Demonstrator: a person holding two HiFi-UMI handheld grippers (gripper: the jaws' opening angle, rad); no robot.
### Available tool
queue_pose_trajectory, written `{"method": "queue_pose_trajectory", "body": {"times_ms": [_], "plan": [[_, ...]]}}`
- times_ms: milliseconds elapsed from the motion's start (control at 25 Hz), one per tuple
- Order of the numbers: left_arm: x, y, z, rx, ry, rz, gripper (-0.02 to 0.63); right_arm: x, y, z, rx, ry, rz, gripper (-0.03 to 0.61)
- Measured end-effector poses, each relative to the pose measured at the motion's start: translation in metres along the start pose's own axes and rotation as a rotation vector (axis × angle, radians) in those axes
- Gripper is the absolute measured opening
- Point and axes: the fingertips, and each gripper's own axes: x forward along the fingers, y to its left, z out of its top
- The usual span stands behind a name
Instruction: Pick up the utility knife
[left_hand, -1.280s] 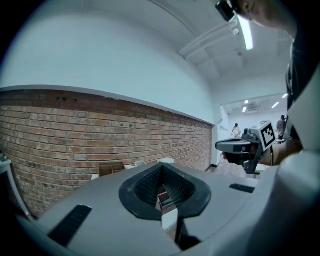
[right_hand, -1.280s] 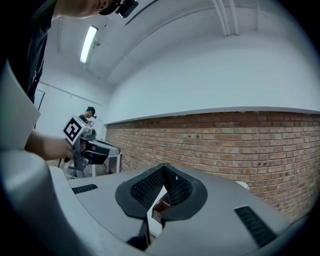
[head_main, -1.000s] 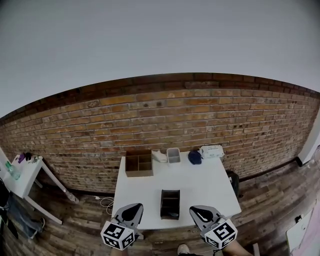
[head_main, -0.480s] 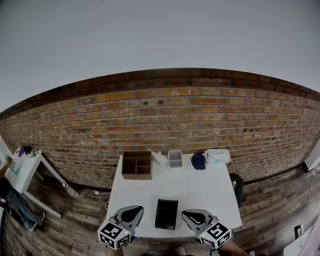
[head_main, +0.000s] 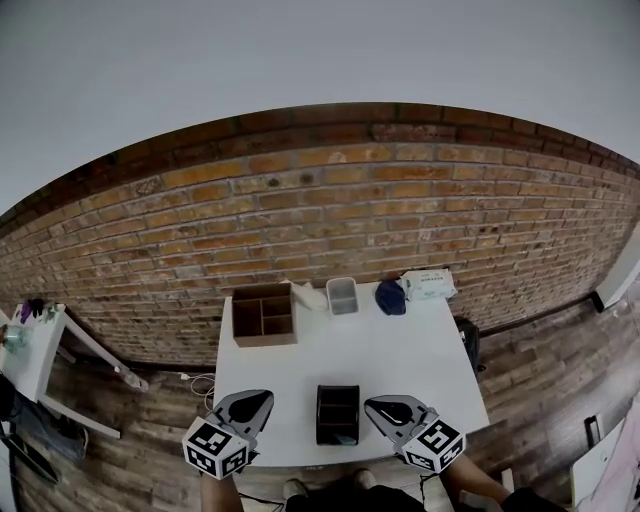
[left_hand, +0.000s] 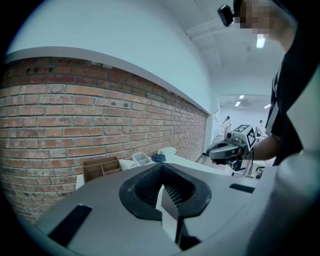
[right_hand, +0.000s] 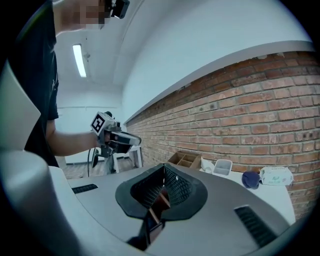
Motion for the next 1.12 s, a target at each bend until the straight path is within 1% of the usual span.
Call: {"method": "queue_pose_trajectory", "body": {"times_ms": [120,240,360,400,480,520,640,680,800,880,920,1120], "plan": [[-0.001,0.007,-0.01,0.011,0.02,-0.033,-0.012,0.009,0.005,-0.005,-0.011,0.021,0.029,-0.003],[0.001,0.012,-0.02,0.022,0.045,-0.071,-0.012,0.018,0.015,-0.018,-0.015,0.084,0.096,0.003],[0.003,0.01,-0.033,0.037,0.092,-0.11,-0.012,0.022,0.03,-0.039,-0.019,0.181,0.155,0.073],[0.003,0.008,-0.037,0.038,0.103,-0.126,-0.012,0.022,0.035,-0.049,-0.038,0.218,0.16,0.079],[0.005,0.005,-0.043,0.038,0.117,-0.157,-0.012,0.022,0.047,-0.068,-0.102,0.288,0.171,0.085],[0.006,0.005,-0.045,0.038,0.121,-0.169,-0.012,0.022,0.053,-0.079,-0.157,0.326,0.18,0.088],[0.01,0.006,-0.045,0.044,0.127,-0.196,-0.012,0.022,0.072,-0.116,-0.392,0.468,0.228,0.097],[0.011,0.006,-0.044,0.045,0.128,-0.202,-0.012,0.022,0.077,-0.126,-0.453,0.505,0.246,0.097],[0.012,0.006,-0.043,0.046,0.13,-0.219,-0.012,0.02,0.081,-0.146,-0.568,0.571,0.274,0.097],[0.013,0.006,-0.045,0.041,0.135,-0.226,-0.012,0.021,0.079,-0.154,-0.626,0.598,0.272,0.097],[0.014,0.005,-0.045,0.038,0.137,-0.229,-0.012,0.022,0.077,-0.156,-0.637,0.603,0.269,0.097],[0.013,0.001,-0.048,0.046,0.152,-0.251,-0.012,0.028,0.076,-0.169,-0.645,0.63,0.256,0.097]]}}
